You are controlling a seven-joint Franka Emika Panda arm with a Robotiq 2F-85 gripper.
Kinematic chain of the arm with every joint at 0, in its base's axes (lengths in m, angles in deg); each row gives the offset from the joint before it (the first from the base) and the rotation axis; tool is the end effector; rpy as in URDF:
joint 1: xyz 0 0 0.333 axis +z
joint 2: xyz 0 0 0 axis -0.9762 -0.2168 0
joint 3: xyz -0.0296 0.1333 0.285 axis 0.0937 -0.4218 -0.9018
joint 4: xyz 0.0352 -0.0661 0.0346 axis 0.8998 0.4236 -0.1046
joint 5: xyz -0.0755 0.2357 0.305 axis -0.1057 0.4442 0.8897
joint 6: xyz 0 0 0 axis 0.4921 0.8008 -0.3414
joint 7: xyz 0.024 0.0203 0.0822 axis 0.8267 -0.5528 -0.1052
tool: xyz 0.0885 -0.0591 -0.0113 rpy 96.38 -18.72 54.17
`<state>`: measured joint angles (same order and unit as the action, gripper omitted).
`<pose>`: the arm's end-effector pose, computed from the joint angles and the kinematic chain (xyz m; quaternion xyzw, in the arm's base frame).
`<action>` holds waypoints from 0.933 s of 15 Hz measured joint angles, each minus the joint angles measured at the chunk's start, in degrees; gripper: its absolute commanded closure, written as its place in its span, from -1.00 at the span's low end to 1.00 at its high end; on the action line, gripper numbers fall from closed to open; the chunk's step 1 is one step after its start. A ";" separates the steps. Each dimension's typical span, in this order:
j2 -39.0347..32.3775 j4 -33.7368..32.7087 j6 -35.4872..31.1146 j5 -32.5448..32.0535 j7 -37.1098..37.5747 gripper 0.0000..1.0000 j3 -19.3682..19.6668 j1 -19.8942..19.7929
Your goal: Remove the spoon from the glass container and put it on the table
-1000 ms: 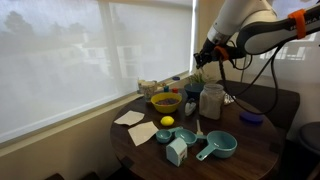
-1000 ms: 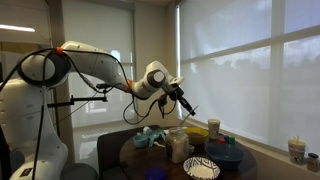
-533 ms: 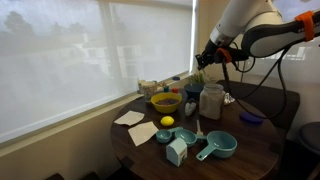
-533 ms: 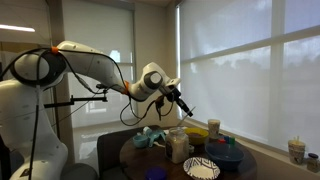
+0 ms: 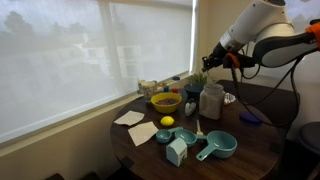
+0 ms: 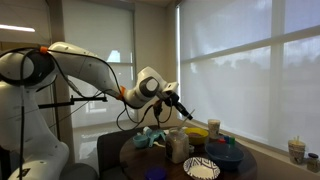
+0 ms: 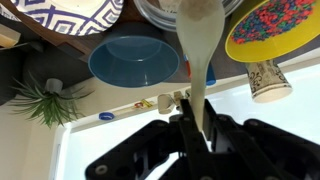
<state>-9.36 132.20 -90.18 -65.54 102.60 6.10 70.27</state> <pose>0.5096 0.0293 0.5459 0.8959 -0.2168 0.3857 0.0387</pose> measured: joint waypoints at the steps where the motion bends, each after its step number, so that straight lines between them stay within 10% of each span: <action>1: 0.31 0.84 -1.83 -0.12 0.05 0.93 0.06 -0.63; 14: 2.06 7.38 -19.83 2.13 -4.26 0.93 3.82 1.39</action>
<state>-7.31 139.58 -110.01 -63.41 98.34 9.93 71.66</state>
